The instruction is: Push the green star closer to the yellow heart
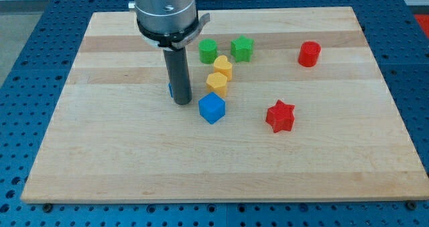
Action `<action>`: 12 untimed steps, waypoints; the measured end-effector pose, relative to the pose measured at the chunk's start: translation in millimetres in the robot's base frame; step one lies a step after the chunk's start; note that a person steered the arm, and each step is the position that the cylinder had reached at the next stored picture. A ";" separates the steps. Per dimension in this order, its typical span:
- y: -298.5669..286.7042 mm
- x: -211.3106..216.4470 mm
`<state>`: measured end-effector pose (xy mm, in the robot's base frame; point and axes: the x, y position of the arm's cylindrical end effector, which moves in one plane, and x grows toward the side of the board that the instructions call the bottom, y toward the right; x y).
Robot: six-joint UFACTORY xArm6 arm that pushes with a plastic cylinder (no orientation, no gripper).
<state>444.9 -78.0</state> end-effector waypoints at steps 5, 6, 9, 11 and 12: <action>-17.3 -35.0; -17.3 -37.4; -41.4 -43.9; -40.7 -63.9; -26.1 -63.8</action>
<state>381.1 -104.1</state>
